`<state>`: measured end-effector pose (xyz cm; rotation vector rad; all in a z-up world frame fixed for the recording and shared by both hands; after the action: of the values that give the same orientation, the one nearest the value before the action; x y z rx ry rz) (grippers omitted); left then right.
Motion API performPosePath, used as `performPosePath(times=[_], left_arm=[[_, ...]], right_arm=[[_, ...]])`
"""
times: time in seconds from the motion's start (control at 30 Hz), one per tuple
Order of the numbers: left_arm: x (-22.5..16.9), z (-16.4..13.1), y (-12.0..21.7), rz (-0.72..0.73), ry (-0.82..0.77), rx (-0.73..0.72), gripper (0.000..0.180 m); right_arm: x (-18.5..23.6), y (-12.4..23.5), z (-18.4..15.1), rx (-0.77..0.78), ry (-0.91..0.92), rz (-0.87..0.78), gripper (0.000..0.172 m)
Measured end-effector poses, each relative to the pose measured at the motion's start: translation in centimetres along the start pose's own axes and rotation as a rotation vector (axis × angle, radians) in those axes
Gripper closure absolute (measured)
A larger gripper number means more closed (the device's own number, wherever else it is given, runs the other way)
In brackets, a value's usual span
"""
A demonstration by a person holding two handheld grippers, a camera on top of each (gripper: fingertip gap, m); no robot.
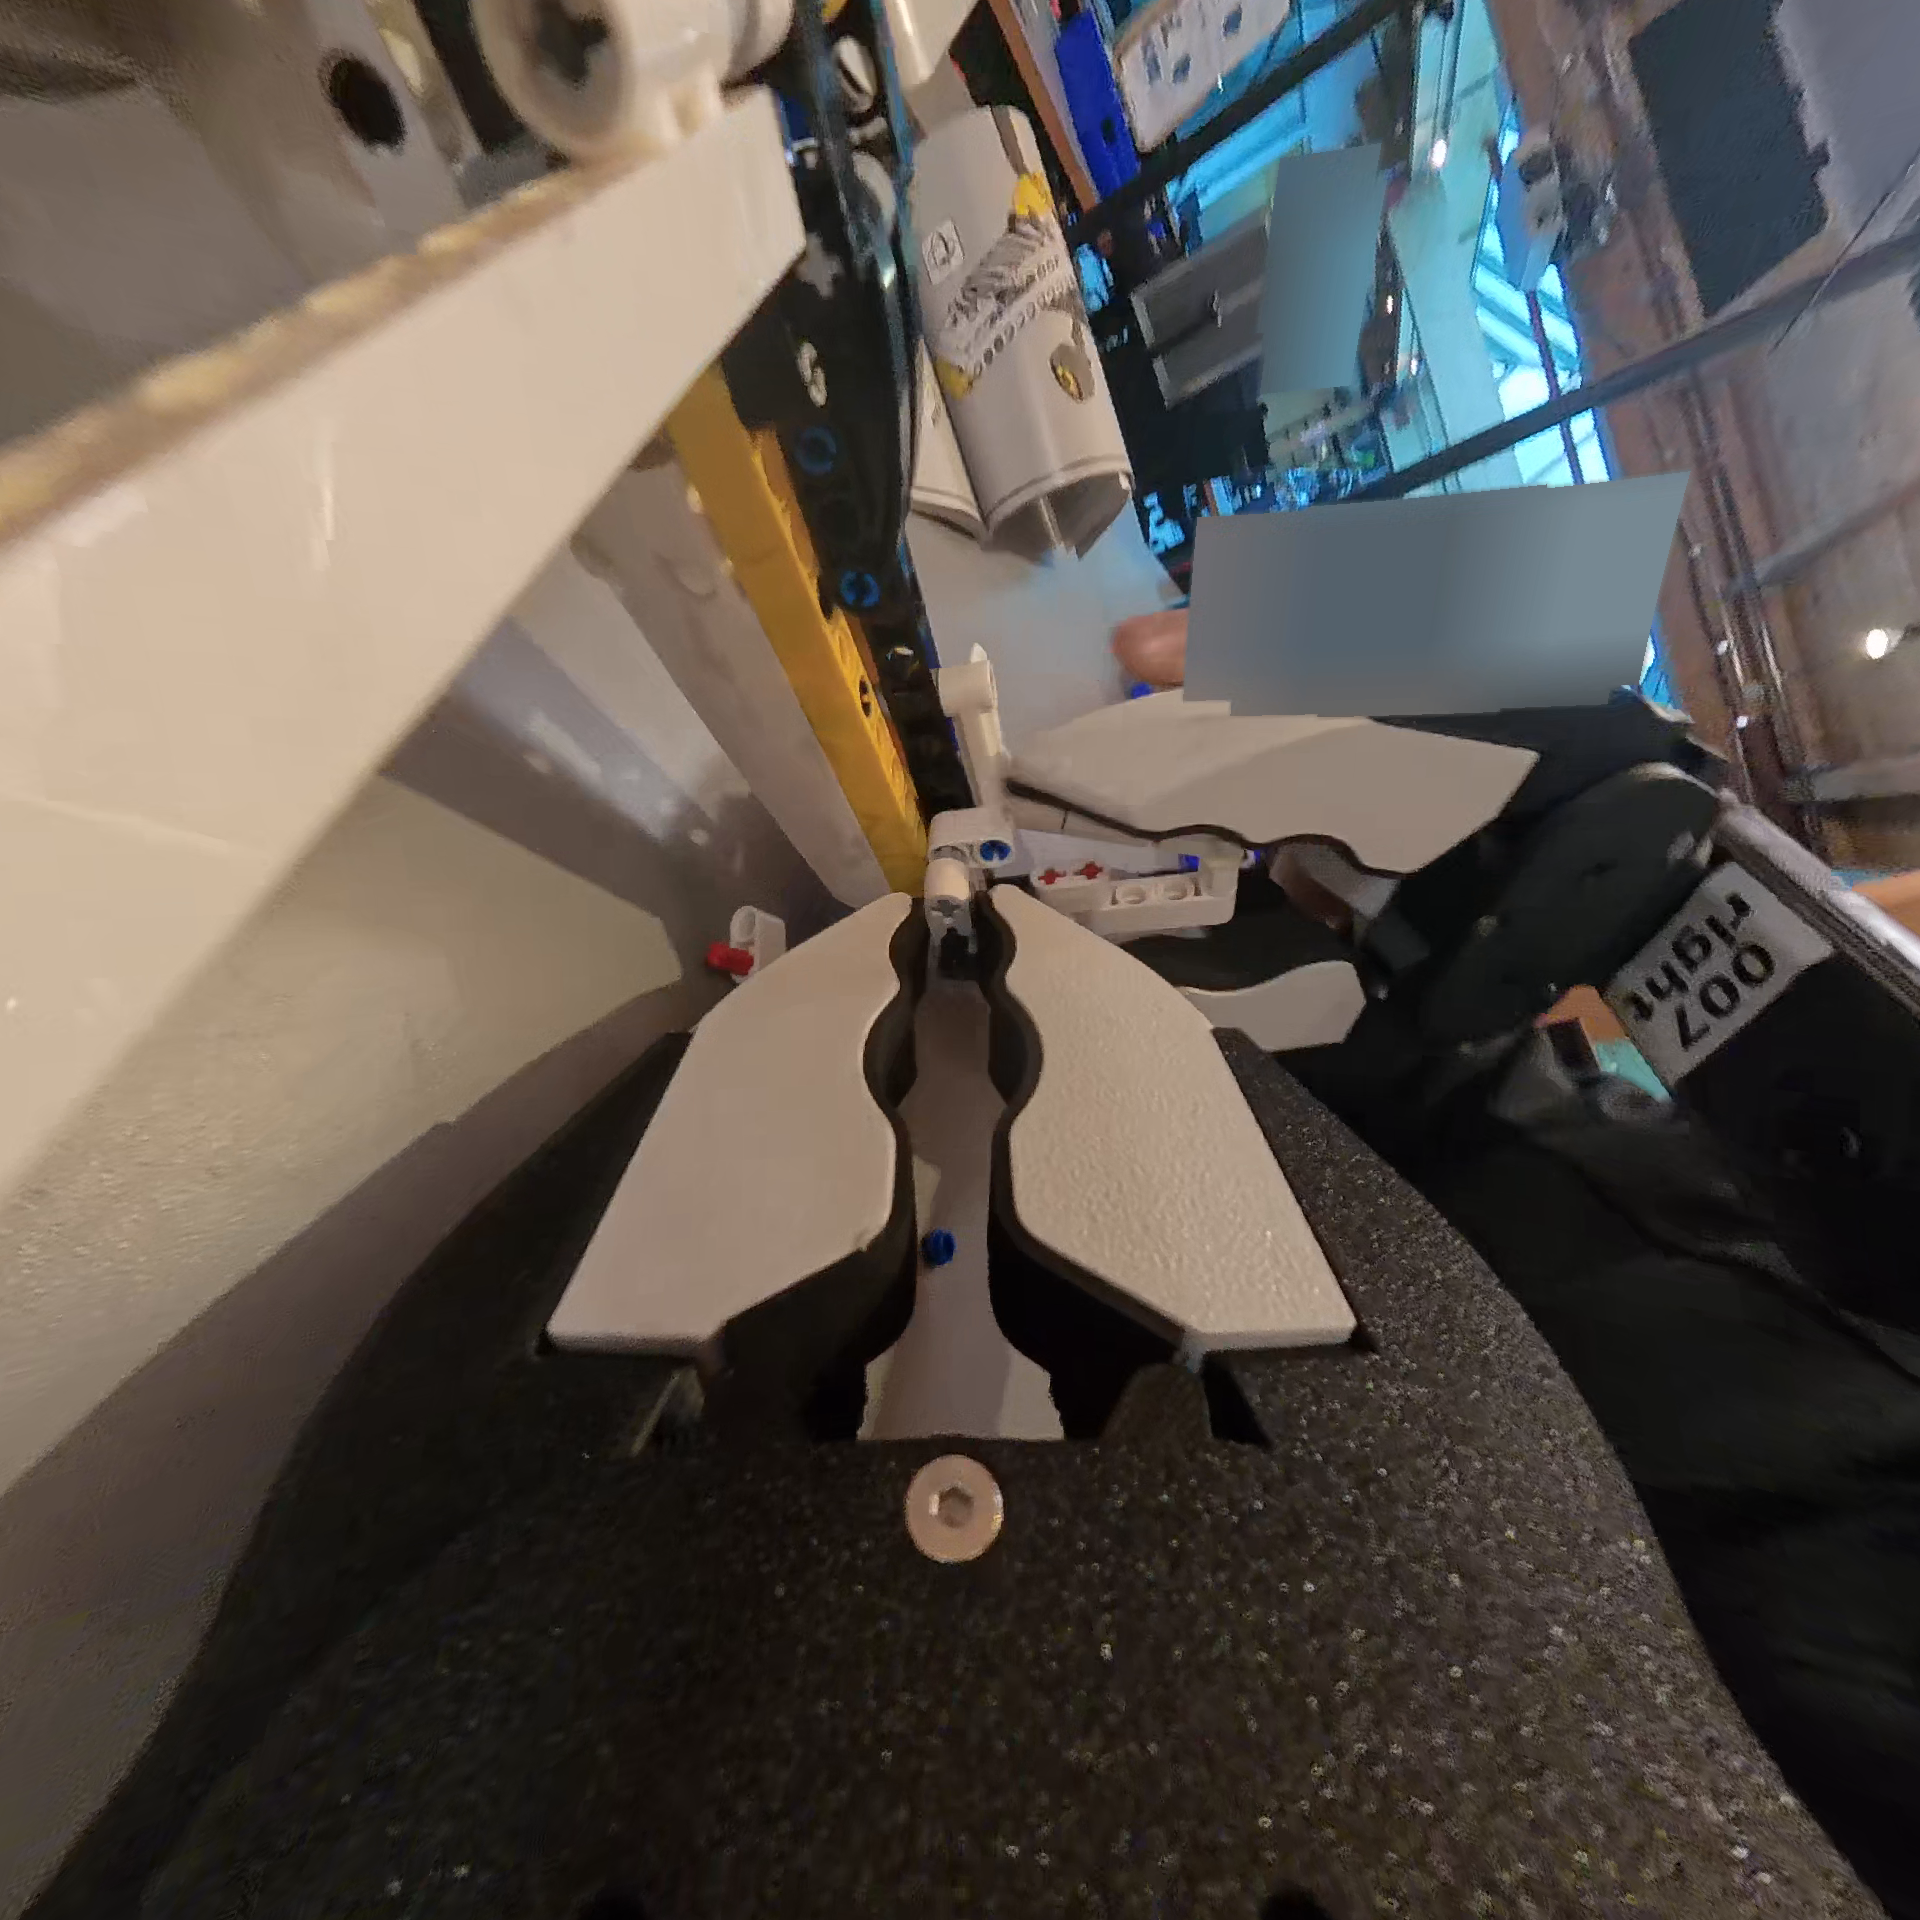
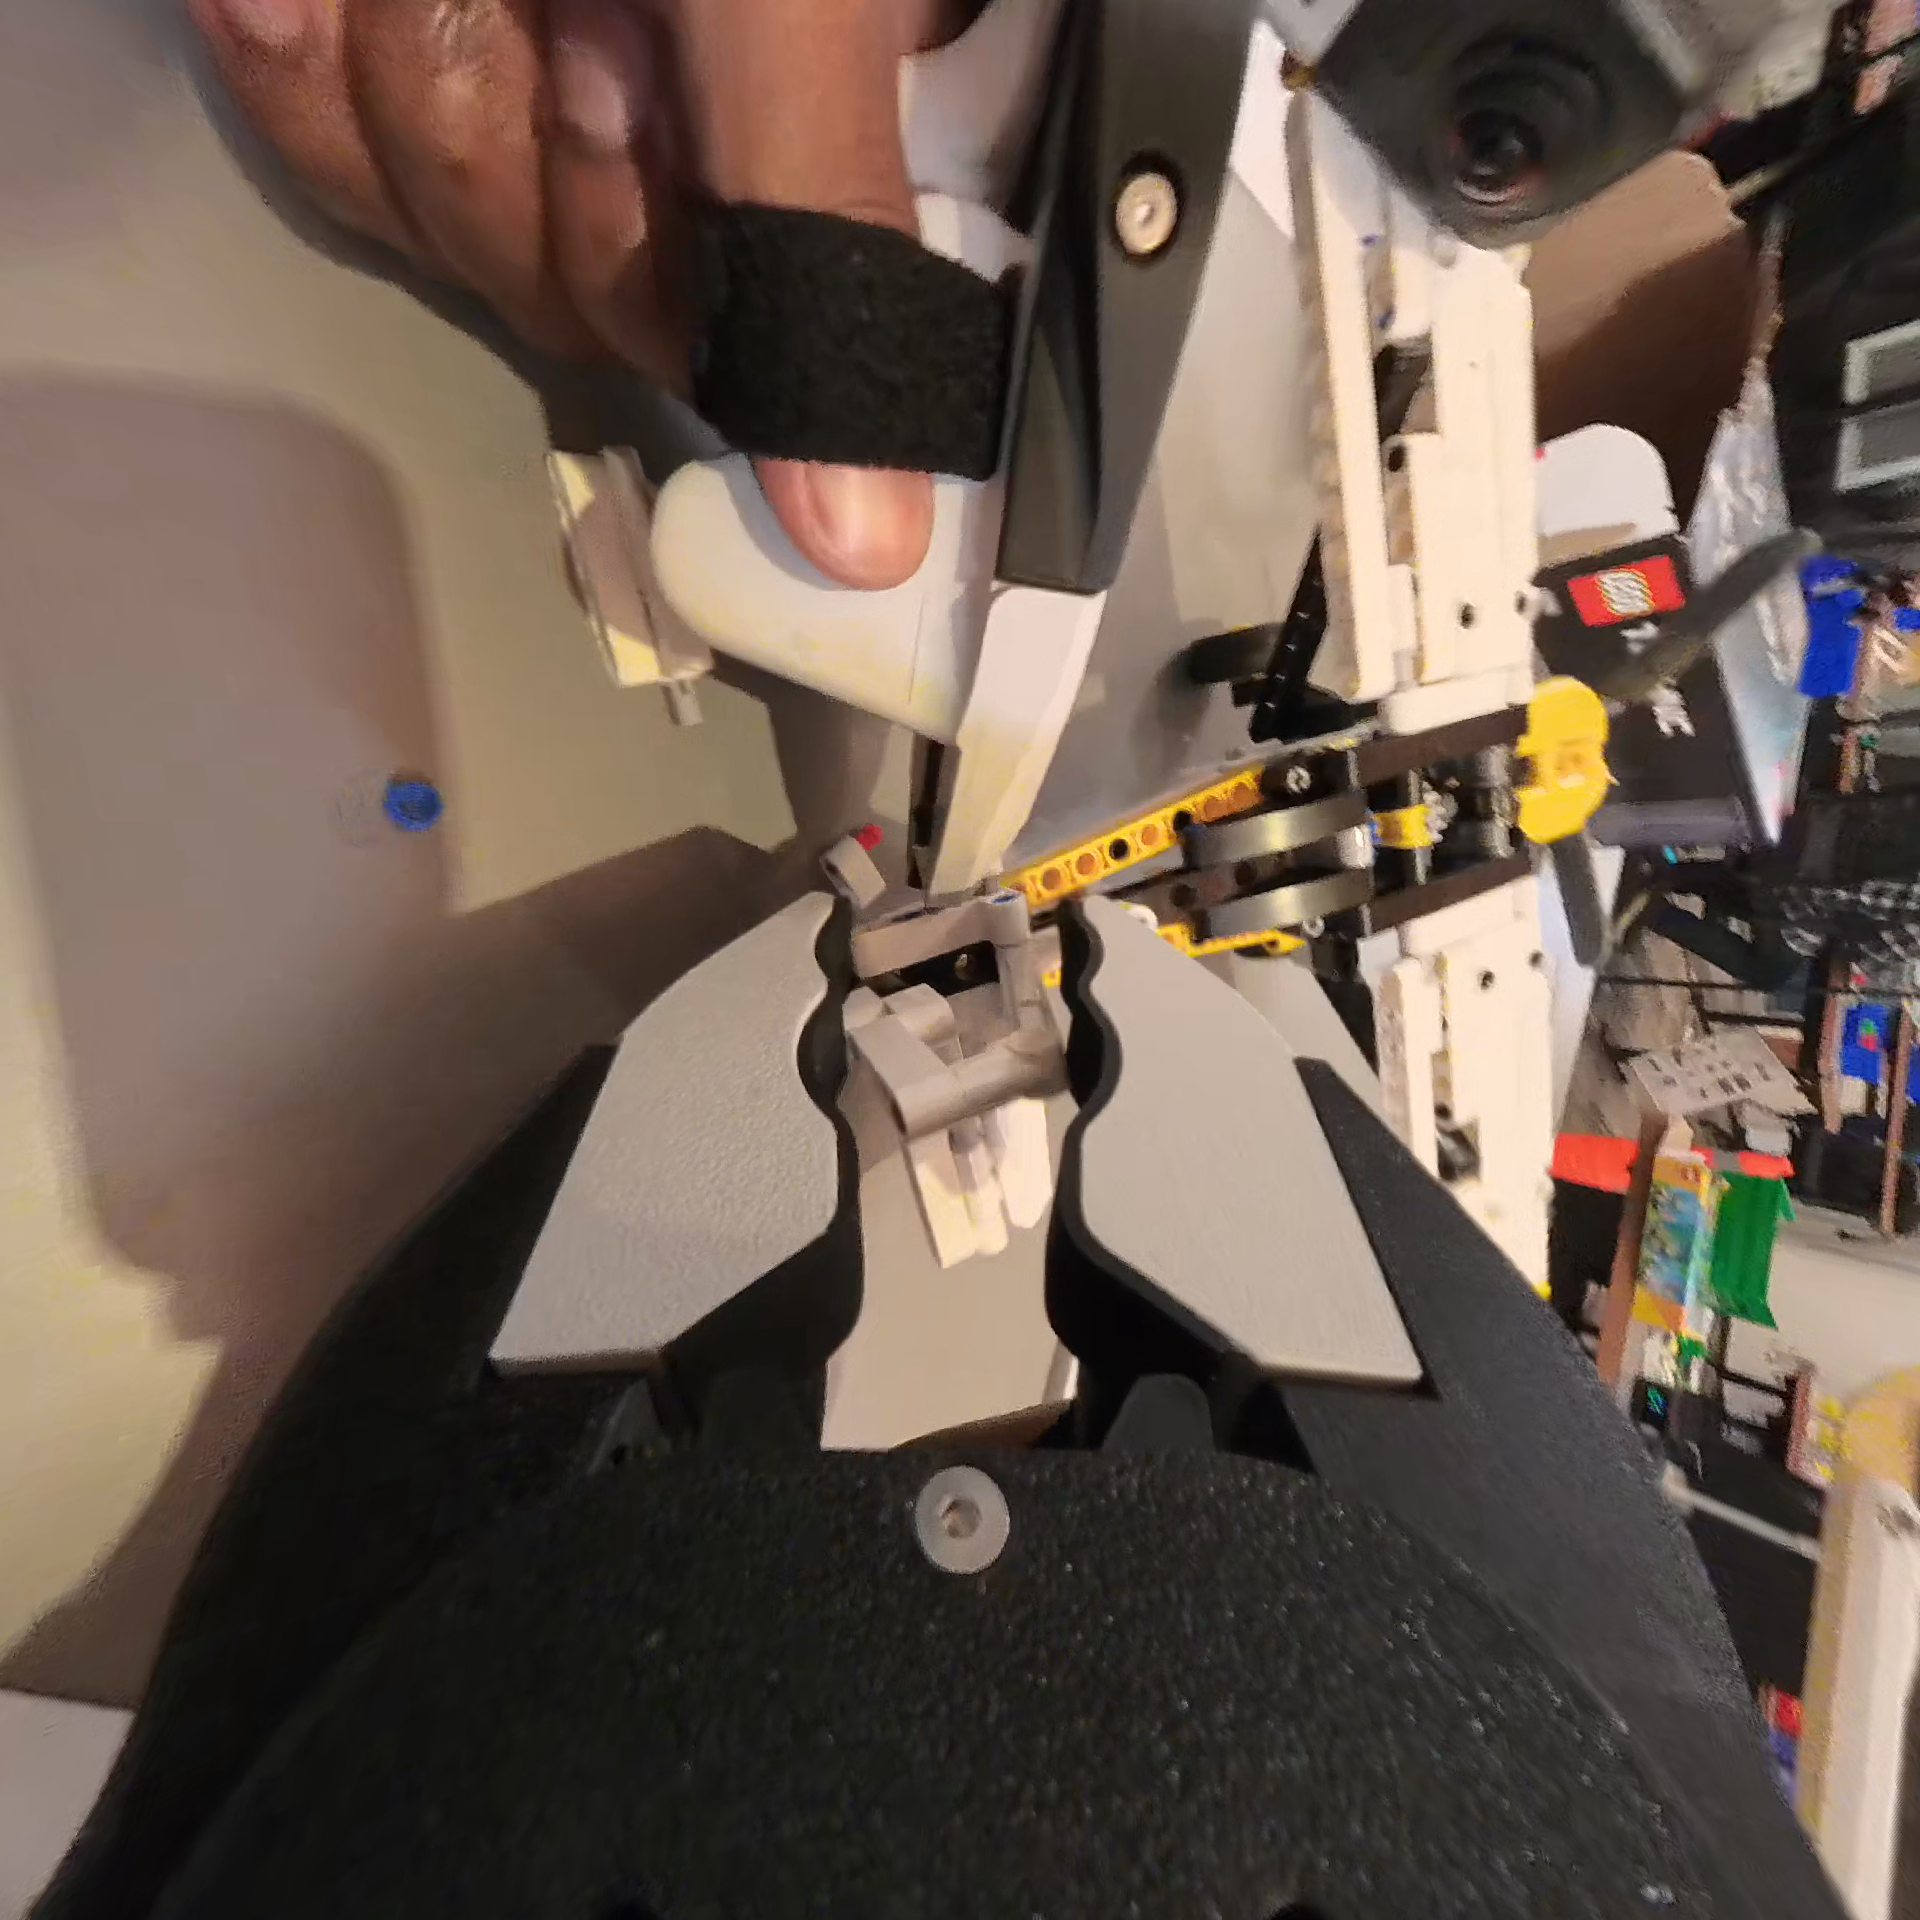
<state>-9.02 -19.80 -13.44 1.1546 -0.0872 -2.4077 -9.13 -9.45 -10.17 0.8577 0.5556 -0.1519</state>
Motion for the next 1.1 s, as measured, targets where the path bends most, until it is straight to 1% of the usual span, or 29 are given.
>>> performPosePath(times=[0.13, 0.27, 0.4, 0.5, 0.53, 0.63, 0.67, 0.77, 0.9, 1.03, 1.1], left_arm=[[-0.1, 0.1, -0.7, 0.023, 0.052, -0.063, 0.171], [-0.1, 0.3, -1.1, 0.039, 0.059, -0.088, 0.171], [-0.3, 0.4, -1.5, 0.042, 0.08, -0.14, 0.171], [-0.8, 0.1, -2.0, 0.051, 0.079, -0.152, 0.171], [-1.0, 0.0, -2.2, 0.053, 0.082, -0.158, 0.171], [-1.4, -0.2, -2.7, 0.054, 0.099, -0.196, 0.171], [-1.6, -0.2, -2.8, 0.055, 0.105, -0.213, 0.171], [-2.1, -0.4, -3.5, 0.062, 0.113, -0.245, 0.171], [-2.4, -0.5, -4.1, 0.076, 0.106, -0.262, 0.171], [-2.4, -0.6, -4.3, 0.099, 0.101, -0.247, 0.171], [-2.4, -0.7, -4.4, 0.108, 0.098, -0.237, 0.171]], right_arm=[[0.3, 2.2, 0.0, 0.01, -0.037, -0.109, 0.13], [1.4, 3.9, 0.3, 0.009, -0.108, -0.201, 0.14], [3.1, 3.8, -0.6, 0.007, -0.279, -0.227, 0.146], [3.1, 3.0, -2.4, 0.044, -0.447, -0.345, 0.152], [3.1, 2.8, -3.0, 0.046, -0.517, -0.356, 0.152], [3.2, 2.8, -4.0, 0.011, -0.666, -0.34, 0.15], [3.1, 2.9, -4.1, -0.017, -0.705, -0.344, 0.145], [2.9, 2.7, -4.4, -0.065, -0.807, -0.296, 0.14], [2.4, 2.8, -5.0, -0.093, -0.823, -0.35, 0.142], [2.0, 3.1, -5.1, -0.106, -0.782, -0.438, 0.141], [1.9, 3.0, -5.0, -0.109, -0.762, -0.466, 0.138]])
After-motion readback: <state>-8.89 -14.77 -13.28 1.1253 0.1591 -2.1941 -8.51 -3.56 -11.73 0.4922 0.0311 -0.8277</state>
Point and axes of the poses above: each gripper's, where its closed fingertips meet, y back along the fingers, z out of its top, x = y × z across the jaws, the point moved 7 cm from there along y, back along the fingers, and after that the axes turned 14 degrees about -y, right-handed, at the moved point
